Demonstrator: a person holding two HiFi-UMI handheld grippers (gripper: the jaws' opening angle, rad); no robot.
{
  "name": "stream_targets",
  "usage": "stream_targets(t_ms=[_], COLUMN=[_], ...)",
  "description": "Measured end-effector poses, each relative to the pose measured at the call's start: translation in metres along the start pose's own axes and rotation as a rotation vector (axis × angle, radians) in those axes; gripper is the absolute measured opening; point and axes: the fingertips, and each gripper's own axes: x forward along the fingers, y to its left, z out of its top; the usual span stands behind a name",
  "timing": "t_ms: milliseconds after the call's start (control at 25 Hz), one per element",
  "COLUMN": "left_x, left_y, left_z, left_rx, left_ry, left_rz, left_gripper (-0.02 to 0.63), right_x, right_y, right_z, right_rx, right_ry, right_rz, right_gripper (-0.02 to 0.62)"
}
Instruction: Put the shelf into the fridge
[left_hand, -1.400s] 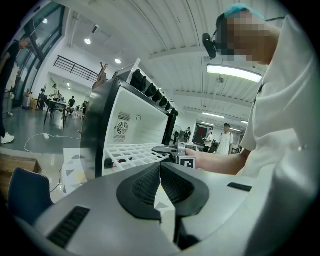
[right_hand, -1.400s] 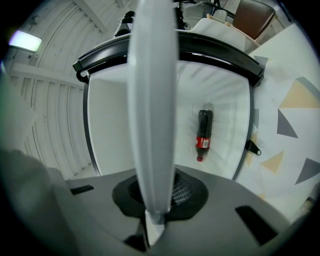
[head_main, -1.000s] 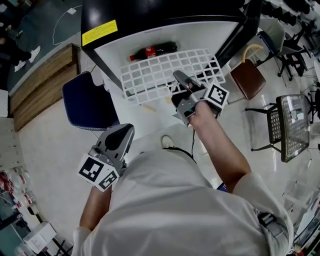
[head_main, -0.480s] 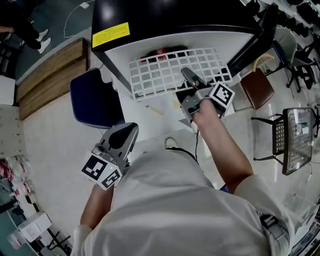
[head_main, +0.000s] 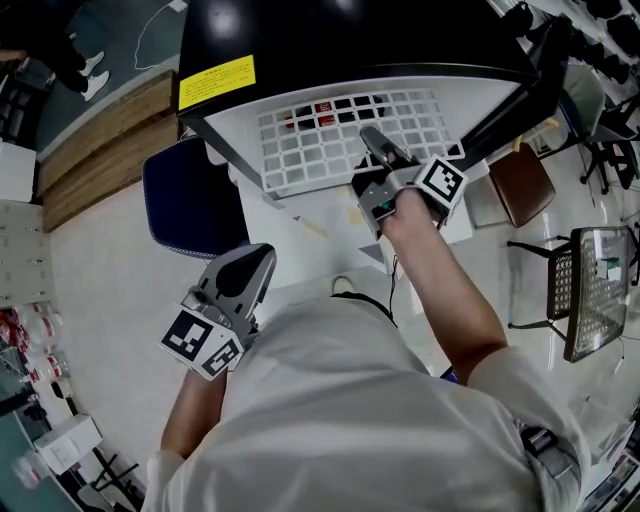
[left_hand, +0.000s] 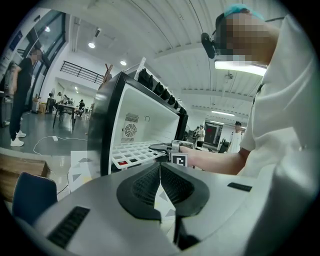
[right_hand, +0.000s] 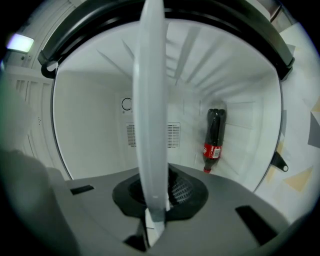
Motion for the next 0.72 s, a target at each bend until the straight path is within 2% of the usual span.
stream_targets(t_ms=[720], left_x=[0.02], left_y=[0.008], left_z=[0.01], left_rx=[-0.001], left_ry=[-0.004], left_rz=[0.044], left_gripper=[0.018], right_x=[0.039], right_y=[0.001], right_z=[0.015], right_rx=[-0.021], right_ry=[0.043], right_rz=[0.015], right_gripper=[0.034])
